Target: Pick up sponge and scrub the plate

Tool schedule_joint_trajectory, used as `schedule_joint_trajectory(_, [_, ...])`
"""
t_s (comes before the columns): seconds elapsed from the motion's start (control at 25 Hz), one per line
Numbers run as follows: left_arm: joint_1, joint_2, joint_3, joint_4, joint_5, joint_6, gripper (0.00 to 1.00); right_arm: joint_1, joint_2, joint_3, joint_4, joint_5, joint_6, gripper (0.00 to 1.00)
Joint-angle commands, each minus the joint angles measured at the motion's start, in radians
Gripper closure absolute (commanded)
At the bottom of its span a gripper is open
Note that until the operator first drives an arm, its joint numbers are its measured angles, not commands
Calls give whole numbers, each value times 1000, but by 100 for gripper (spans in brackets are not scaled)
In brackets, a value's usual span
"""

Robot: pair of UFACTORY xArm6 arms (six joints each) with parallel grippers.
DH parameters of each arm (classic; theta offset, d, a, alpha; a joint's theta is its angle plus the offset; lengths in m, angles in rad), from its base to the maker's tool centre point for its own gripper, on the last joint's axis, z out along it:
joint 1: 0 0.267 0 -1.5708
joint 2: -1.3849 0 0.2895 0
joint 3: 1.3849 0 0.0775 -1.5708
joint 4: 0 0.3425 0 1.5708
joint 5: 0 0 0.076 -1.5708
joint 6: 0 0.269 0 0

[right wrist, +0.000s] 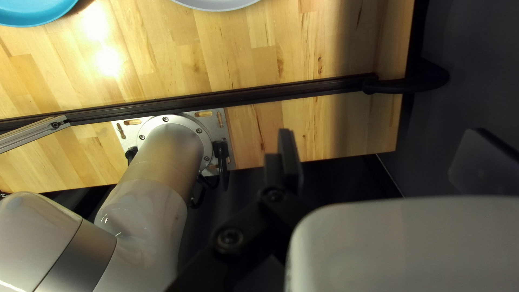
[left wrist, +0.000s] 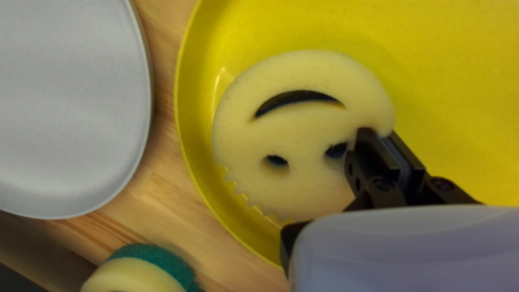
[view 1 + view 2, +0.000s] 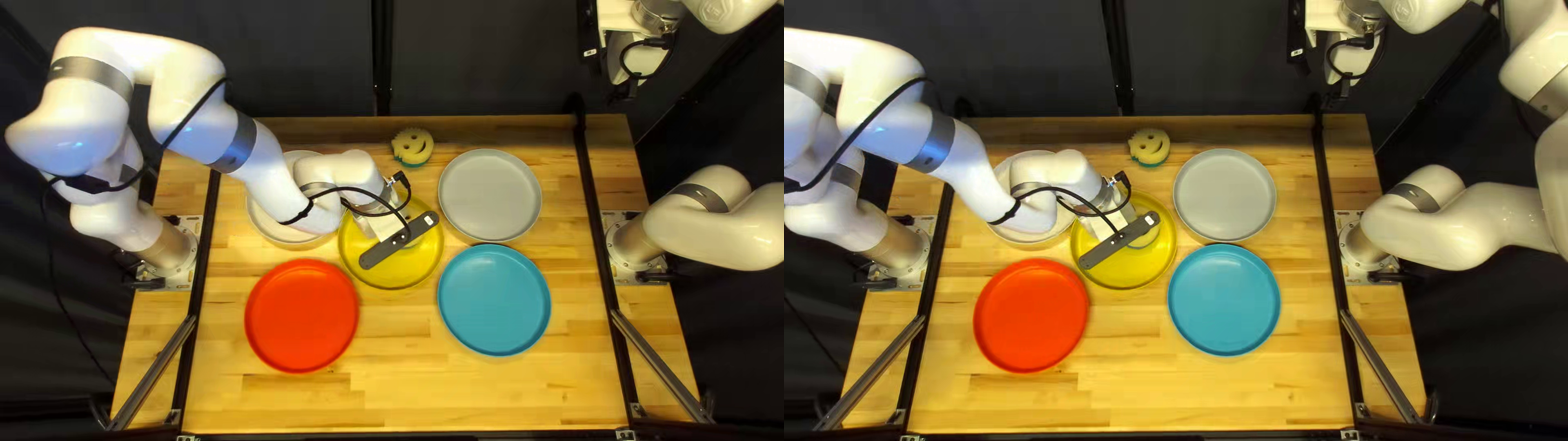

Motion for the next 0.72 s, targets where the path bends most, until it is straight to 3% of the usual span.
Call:
schedule_joint_trajectory(0.04, [6, -56, 64, -8, -8, -11, 100, 0, 0, 0, 0, 0, 0, 0])
schedule_joint_trajectory(0.24, [11, -80, 94, -10, -11, -24, 100, 0, 0, 0, 0, 0, 0, 0])
schedule_joint_trajectory(0.72, [24, 41, -47, -55, -1, 48, 100, 0, 0, 0, 0, 0, 0, 0])
